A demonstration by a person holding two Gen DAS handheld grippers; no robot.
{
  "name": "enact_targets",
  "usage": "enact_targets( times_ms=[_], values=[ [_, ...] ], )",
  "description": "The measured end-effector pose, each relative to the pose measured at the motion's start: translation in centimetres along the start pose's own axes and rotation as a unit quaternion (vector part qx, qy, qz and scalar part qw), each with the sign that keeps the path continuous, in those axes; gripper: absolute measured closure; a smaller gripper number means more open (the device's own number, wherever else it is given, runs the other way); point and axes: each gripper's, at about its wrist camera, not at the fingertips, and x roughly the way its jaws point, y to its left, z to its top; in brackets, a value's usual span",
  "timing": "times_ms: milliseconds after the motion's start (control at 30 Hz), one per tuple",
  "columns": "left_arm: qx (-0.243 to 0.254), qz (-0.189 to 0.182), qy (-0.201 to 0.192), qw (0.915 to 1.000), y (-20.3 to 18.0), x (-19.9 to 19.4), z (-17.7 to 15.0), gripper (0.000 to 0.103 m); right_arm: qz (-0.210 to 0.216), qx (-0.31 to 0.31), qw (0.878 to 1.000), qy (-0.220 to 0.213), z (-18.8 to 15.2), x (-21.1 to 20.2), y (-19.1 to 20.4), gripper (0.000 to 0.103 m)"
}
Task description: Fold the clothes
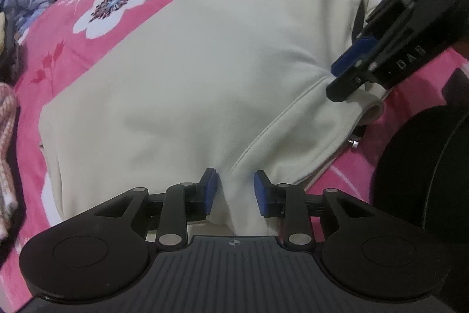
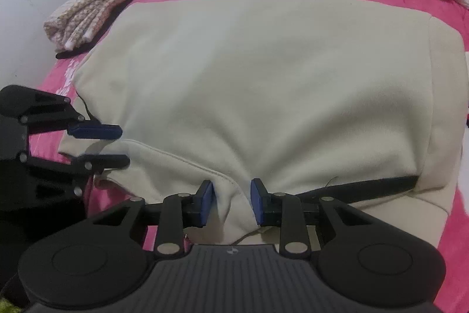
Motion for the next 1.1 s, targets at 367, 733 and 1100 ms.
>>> enact_targets(
  times_ms=[367,733,1100],
  values=[
    [-0.173,0.042,-0.002,0.9840,8.4,-0.6,-0.5,0.068,-0.100,0.038,0.985,-0.136,0.4,-7.4,-2.5,0.073],
    [-0.268,0.006,-0.042,0.9624,13.5,-3.1,-1.8,0.068,-0.168,0.048,0.976,-0.130,0.2,-7.3,-4.6,0.075],
    [-0.278,0.049,-0.032,0.9589,17.6,3.3,-1.0,0.066,-0.181,0.153,0.963,-0.126,4.1,-0.3,-12.7,0.074]
  ],
)
